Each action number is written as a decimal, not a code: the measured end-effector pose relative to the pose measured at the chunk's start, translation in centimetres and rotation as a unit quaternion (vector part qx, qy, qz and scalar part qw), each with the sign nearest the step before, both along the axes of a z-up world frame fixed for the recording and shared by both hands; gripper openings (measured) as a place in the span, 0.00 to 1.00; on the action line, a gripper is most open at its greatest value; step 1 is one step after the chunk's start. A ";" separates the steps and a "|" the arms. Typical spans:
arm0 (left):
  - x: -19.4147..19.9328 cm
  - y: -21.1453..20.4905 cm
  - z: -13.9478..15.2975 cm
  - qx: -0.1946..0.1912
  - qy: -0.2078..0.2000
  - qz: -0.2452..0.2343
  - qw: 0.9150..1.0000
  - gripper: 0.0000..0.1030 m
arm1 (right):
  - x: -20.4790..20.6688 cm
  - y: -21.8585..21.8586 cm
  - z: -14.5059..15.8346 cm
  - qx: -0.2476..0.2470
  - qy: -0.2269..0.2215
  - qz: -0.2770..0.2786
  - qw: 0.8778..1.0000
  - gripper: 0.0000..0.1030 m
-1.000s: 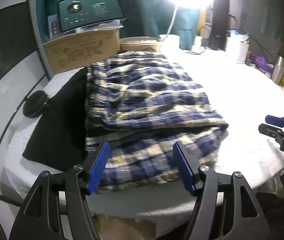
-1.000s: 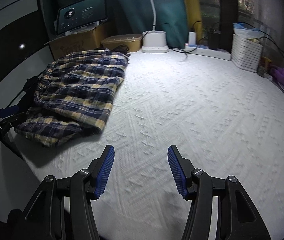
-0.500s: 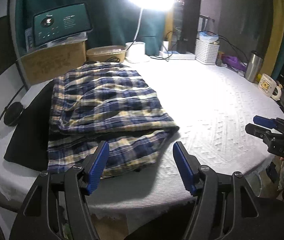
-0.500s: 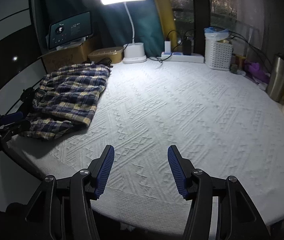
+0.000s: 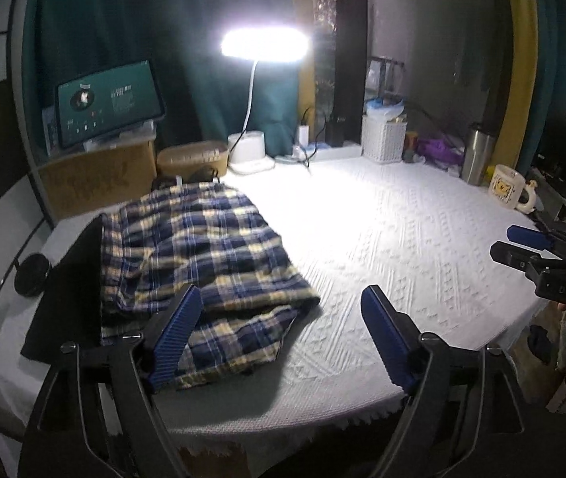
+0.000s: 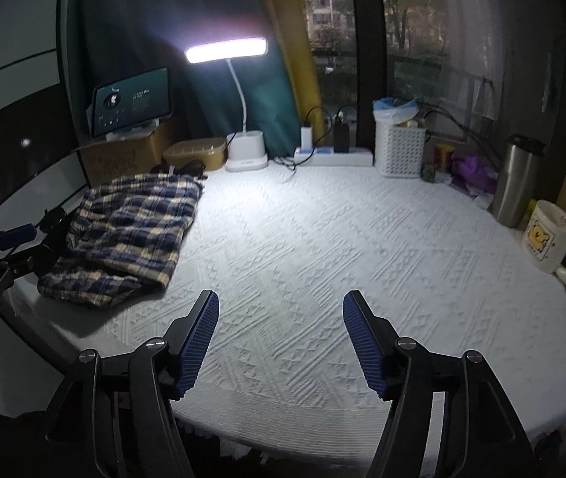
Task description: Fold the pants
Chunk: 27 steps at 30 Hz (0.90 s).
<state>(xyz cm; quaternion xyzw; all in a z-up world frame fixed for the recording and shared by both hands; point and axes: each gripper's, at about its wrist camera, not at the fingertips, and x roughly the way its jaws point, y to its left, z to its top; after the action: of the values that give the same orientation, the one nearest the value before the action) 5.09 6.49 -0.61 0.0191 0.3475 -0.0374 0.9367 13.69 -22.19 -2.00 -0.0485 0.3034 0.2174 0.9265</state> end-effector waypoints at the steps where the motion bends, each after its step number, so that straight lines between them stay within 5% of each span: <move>1: -0.1 -0.1 0.3 0.000 -0.005 -0.001 1.000 0.83 | -0.1 -0.2 0.2 0.000 -0.003 -0.001 1.000 0.66; 27: -3.9 -1.7 6.3 -0.004 -0.143 -0.014 0.990 0.89 | -4.7 -1.2 7.3 -0.001 -0.098 -0.009 0.995 0.71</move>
<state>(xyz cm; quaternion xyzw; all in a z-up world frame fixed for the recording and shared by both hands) 1.16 4.81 5.65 0.0253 0.2096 -0.0489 0.9762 8.98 -23.39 5.29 -0.0680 0.2123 0.2031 0.9535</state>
